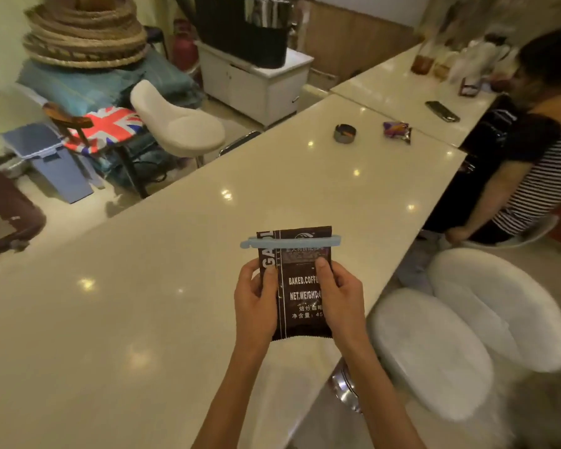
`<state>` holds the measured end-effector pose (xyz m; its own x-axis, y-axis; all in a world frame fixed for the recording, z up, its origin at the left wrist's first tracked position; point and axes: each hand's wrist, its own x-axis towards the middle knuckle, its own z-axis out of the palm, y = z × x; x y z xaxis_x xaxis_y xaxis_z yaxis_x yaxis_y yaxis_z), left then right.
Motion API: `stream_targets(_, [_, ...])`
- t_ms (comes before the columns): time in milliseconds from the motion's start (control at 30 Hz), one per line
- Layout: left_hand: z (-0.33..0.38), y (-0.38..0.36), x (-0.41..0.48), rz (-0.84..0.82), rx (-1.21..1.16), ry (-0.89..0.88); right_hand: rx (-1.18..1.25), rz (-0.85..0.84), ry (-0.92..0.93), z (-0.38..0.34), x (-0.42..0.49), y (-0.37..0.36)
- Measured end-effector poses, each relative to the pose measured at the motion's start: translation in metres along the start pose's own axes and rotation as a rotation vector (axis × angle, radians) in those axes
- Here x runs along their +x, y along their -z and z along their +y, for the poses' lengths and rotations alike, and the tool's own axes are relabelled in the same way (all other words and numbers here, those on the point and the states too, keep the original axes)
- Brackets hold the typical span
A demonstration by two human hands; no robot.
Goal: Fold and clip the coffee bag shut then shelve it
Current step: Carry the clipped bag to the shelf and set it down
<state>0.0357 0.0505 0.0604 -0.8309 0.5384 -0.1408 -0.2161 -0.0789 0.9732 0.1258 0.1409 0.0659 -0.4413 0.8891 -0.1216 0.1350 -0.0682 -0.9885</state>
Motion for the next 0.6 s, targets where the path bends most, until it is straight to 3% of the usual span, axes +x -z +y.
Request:
stream_targets(267, [-0.024, -0.141, -0.102, -0.383, 0.133, -0.062, 0.03, 0.504, 0.055, 0.017, -0.07, 0.171])
stream_targets(500, [-0.054, -0.263, -0.264, -0.793, 0.186, -0.186, 0.053, 0.915, 0.046, 0.047, -0.187, 0.351])
stream_targets(600, [-0.082, -0.314, -0.353, -1.013, 0.197, -0.111, 0.07, 1.144, 0.012, 0.064, -0.258, 0.427])
